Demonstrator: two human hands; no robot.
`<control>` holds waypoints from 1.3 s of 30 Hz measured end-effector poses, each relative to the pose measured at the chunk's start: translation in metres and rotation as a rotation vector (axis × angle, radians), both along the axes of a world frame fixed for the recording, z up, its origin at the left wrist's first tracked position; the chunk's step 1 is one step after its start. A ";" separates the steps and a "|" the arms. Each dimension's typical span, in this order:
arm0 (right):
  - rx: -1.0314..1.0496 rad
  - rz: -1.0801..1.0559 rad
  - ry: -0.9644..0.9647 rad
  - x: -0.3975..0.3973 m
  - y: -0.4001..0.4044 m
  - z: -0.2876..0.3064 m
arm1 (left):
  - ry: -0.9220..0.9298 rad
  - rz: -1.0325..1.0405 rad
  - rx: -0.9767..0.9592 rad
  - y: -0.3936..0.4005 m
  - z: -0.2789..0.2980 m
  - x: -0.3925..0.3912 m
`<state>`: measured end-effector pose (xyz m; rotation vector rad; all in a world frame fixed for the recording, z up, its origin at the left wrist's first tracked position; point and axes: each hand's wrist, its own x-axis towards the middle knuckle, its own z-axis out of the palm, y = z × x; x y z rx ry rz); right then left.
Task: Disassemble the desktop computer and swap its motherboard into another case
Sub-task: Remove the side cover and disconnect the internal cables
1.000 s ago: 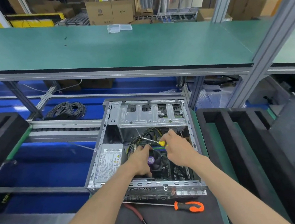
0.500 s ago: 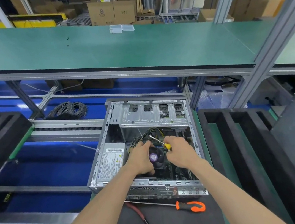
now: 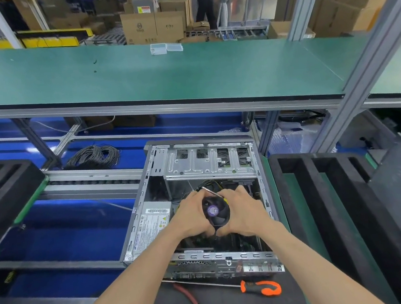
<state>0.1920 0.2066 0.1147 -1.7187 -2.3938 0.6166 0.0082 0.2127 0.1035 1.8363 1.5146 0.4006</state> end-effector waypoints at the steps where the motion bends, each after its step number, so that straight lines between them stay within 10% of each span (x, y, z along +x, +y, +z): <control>1: 0.016 -0.007 0.007 -0.001 0.001 0.002 | -0.015 -0.003 0.003 0.000 0.001 -0.001; 14: 0.057 -0.114 0.153 -0.002 0.007 0.020 | -0.050 -0.130 -0.057 0.020 0.025 -0.017; 39: 0.060 -0.125 0.111 0.011 0.012 0.007 | 0.978 -0.267 -0.249 0.070 0.000 0.010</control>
